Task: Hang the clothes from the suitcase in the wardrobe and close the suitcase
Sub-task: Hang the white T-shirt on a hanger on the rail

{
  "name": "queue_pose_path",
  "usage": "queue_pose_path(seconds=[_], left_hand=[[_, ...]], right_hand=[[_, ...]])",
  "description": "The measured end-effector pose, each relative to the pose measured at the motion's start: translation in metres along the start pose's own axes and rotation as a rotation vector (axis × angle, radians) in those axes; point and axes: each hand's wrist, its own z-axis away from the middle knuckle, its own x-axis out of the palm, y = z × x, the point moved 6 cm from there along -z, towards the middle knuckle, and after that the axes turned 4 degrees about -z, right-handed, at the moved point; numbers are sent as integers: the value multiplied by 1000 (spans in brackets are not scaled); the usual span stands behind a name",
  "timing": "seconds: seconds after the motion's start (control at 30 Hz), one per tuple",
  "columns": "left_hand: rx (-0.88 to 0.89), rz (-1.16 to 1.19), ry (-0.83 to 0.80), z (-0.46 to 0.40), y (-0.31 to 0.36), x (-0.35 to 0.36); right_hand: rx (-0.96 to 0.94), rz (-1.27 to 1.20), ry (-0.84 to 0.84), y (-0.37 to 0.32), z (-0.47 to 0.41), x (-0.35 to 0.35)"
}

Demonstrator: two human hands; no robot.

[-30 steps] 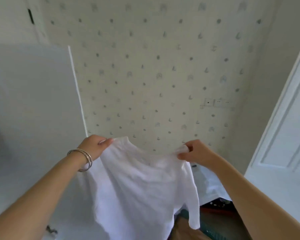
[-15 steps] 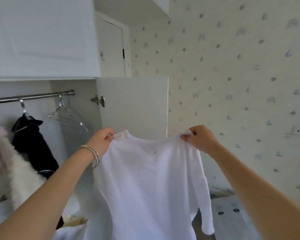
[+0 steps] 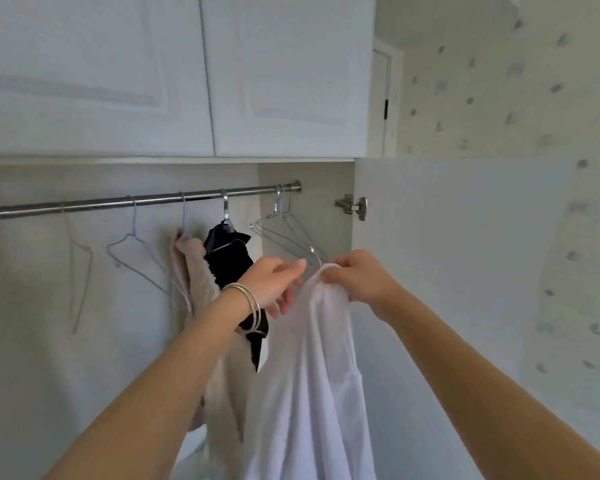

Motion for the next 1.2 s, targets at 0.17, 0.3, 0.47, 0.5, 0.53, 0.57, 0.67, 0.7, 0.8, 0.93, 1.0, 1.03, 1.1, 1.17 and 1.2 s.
queue_pose_path(seconds=[0.17,0.3,0.47,0.5,0.53,0.57,0.67,0.7,0.8,0.93,1.0,1.03,1.1,1.17,1.2], left_hand=[[-124,28,-94,4,-42,-37],[-163,-105,31,0,-80,-67],[-212,-279,432,-6,-116,-124],[-216,-285,464,-6,-118,-133],[-232,-300,488,-7,-121,-142],[-231,-321,508,-8,-121,-148],[-261,-355,576,-11,-124,-172],[-268,-339,608,-12,-124,-181],[-359,-197,669,-8,-127,-202],[-456,-354,533,-8,-126,-214],[-496,-500,499,-5,-125,-221],[-515,-558,488,-3,-127,-226],[-546,-644,473,2,-128,-235],[-587,-688,452,7,-130,-244],[-601,-701,440,9,-131,-246]], right_hand=[[76,-171,-137,-12,-38,81],[151,-316,-335,-18,-63,139],[136,-370,-612,-42,-85,197],[115,-357,-637,-48,-90,203],[86,-337,-664,-55,-98,210],[60,-312,-678,-59,-104,212],[1,-264,-766,-69,-123,229],[-8,-259,-771,-70,-131,234],[16,-274,-650,-63,-155,253],[-114,-128,-455,-53,-184,281],[-82,-94,-488,-47,-190,300],[-52,-99,-510,-42,-194,310],[-34,-125,-540,-39,-201,328],[-2,-128,-545,-37,-209,342],[12,-109,-541,-34,-212,346]])
